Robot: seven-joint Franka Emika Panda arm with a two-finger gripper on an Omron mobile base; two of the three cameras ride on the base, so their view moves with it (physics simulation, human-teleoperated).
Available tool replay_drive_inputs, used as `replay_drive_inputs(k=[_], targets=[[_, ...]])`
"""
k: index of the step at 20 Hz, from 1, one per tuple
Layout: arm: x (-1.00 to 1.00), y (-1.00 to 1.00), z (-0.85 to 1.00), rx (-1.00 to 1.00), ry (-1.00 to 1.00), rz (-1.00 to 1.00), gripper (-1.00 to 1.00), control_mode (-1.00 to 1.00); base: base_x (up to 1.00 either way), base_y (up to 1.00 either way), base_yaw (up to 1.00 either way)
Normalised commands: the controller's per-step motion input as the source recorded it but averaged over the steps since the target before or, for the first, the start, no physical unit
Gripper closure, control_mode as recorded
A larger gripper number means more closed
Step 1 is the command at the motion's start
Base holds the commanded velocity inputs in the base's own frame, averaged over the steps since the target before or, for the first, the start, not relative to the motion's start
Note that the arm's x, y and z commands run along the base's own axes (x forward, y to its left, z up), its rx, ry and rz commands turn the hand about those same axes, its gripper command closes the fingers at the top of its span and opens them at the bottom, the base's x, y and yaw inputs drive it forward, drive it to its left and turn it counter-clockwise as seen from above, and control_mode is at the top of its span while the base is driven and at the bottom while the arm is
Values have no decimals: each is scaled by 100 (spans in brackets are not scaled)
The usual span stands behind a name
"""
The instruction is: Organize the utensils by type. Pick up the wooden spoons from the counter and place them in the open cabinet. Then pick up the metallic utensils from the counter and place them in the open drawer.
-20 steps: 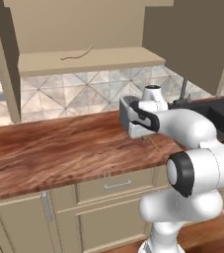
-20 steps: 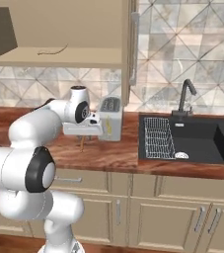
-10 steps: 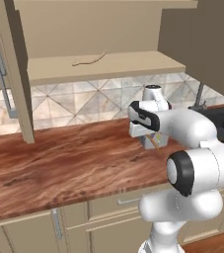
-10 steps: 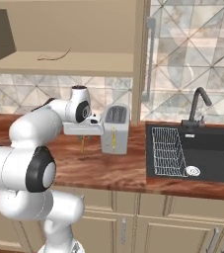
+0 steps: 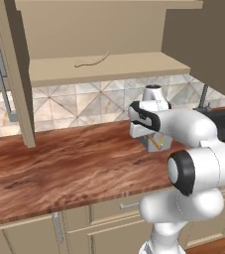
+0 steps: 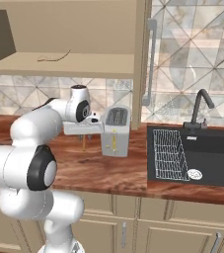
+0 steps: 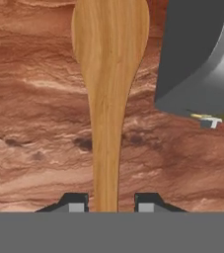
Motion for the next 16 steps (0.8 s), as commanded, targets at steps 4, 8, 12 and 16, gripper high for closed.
replay_drive_inputs(k=[4,8,12,16], targets=[[-16,-4,3,-1,-38,42,100,-100,0,0,0],[-20,-14,14,-4,-56,55,100,-100,0,0,0],[-17,-7,33,-15,-51,67,100,-100,0,0,0],[-3,0,56,-20,-40,61,100,-100,0,0,0]])
